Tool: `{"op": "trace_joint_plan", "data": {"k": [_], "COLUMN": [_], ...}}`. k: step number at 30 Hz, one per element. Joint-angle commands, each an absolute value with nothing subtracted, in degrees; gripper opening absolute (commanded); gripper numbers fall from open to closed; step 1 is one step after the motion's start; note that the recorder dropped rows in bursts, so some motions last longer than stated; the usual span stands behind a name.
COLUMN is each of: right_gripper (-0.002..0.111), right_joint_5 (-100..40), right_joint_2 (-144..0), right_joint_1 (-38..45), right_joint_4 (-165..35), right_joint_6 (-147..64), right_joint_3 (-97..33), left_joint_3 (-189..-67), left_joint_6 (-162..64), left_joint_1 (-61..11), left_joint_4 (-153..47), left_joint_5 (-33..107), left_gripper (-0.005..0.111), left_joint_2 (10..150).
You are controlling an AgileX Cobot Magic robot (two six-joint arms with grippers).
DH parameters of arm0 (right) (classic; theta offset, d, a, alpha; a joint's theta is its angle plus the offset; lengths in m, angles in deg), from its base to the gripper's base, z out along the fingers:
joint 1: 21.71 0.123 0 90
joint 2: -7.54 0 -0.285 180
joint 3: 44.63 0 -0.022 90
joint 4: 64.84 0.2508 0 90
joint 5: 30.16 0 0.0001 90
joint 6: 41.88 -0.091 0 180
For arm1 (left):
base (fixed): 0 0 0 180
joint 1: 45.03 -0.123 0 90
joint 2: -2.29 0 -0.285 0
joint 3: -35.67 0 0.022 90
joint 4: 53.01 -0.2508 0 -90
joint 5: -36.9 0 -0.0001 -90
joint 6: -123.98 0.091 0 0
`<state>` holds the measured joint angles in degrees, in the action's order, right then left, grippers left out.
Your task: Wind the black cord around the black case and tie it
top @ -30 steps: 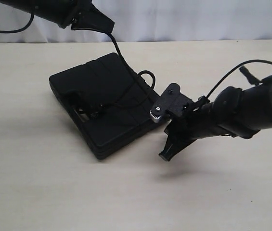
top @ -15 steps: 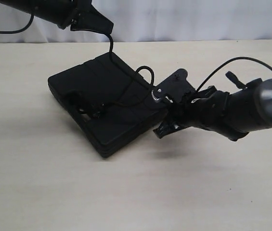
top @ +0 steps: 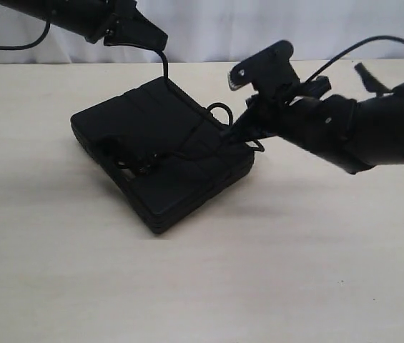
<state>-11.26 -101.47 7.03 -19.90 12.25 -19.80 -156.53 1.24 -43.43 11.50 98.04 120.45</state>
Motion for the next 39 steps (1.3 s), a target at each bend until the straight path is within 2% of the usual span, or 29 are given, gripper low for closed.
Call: {"op": "trace_joint_plan", "data": {"k": [1, 4, 7, 12, 15, 27, 30, 35, 36, 37, 39], "right_gripper": [0.004, 0.005, 0.010, 0.043, 0.049, 0.049, 0.034, 0.028, 0.020, 0.005, 0.004], "right_joint_5": [-37.38, -52.38, -51.48, -49.40, -48.49, -49.63, -49.08, -47.08, -48.00, -49.65, -50.02], "right_joint_2": [-92.57, -92.05, -92.86, -96.23, -97.15, -101.66, -102.58, -105.71, -105.81, -105.94, -105.94], "right_joint_1": [2.61, -0.58, -0.91, -0.91, -0.91, -0.91, -0.91, -0.91, -0.91, -0.91, -0.91], "right_joint_4": [-22.33, -22.04, -22.04, -21.50, -18.67, 17.41, 18.68, 20.98, 21.24, 21.36, 21.80], "right_joint_6": [17.71, 17.27, 17.44, 17.44, 20.23, 59.35, 59.60, 59.85, 59.85, 59.74, 59.48], "right_joint_3": [-27.03, -34.07, -34.68, -34.68, -34.68, -34.68, -34.68, -36.63, -37.07, -37.66, -37.99], "left_joint_3": [-161.38, -165.85, -170.02, -176.65, -177.48, -177.48, -177.48, -177.48, -177.48, -177.48, -177.48], "left_joint_6": [1.08, 0.67, 0.67, 0.32, -1.00, -0.88, -0.88, -0.88, -0.88, -0.88, -0.88], "left_joint_1": [-43.04, -43.04, -43.04, -43.04, -43.04, -43.04, -43.04, -43.04, -43.04, -43.04, -43.04], "left_joint_4": [12.09, 12.21, 12.33, 12.33, 12.17, 11.67, 11.67, 11.67, 11.56, 11.05, 9.69], "left_joint_5": [97.71, 98.04, 97.53, 97.73, 97.88, 98.19, 98.30, 99.98, 100.23, 100.38, 100.38], "left_gripper": [0.000, 0.000, 0.000, 0.000, 0.000, 0.000, 0.000, 0.000, 0.000, 0.000, 0.003], "left_joint_2": [119.84, 119.84, 119.84, 119.84, 119.84, 119.84, 119.84, 119.84, 119.84, 119.84, 119.84]}}
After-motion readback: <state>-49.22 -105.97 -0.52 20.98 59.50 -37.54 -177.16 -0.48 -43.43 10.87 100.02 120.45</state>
